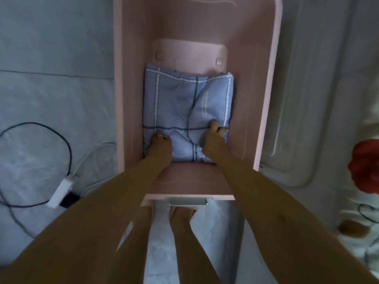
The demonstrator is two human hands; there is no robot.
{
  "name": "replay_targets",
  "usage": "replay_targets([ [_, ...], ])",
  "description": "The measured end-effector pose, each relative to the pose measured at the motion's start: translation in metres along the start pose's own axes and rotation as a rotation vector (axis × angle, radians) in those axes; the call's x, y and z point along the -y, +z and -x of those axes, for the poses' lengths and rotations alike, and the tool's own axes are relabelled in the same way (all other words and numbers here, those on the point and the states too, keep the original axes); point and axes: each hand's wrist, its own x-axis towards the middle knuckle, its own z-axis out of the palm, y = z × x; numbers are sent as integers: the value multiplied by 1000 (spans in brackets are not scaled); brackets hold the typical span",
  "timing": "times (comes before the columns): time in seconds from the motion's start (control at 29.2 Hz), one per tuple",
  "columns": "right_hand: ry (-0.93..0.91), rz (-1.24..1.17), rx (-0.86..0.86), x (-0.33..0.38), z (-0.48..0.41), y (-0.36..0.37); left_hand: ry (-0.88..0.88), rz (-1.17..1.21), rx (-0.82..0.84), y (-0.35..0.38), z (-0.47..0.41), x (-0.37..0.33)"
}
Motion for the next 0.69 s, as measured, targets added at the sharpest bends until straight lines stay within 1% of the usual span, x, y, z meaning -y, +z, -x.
replay_targets([
  [0.07,-18,-16,20,-1,-7,2,-32,-3,24,0,-6,0],
  [0.1,20,-16,51,1,-3,1,-44,-4,16,3,-7,0],
  [0.14,70,-17,38,5,-5,1,-43,-30,-5,0,-9,-5],
  [0.17,88,19,-11,11,-2,1,-45,-72,-51,-1,-10,-9],
  [0.21,28,136,-138,15,-1,4,-36,-142,-143,-2,-7,-15],
  [0.24,-112,288,-304,22,-3,3,-23,-208,-274,-9,-8,-20],
  [0.27,-262,439,-403,24,-6,5,-13,-272,-407,-15,-6,-24],
  [0.31,-384,543,-407,26,-9,3,13,-329,-490,-20,-7,-22],
  [0.34,-492,613,-405,23,-10,4,17,-382,-456,-22,-9,-17],
  [0.41,-552,735,-346,8,-22,7,-8,-490,-339,-26,-16,-1],
  [0.45,-484,828,-187,4,-27,2,-12,-499,-305,-30,-19,5],
  [0.48,-432,932,-85,-2,-32,-2,-7,-492,-289,-33,-21,8],
  [0.51,-369,984,-47,-6,-43,-2,18,-499,-289,-33,-34,9],
  [0.55,-338,1007,-44,-5,-46,-4,28,-498,-276,-36,-37,8],
  [0.62,-348,980,-25,3,-51,-4,27,-496,-262,-40,-40,8],
  [0.69,-335,894,26,10,-44,-5,35,-516,-243,-40,-37,9],
])
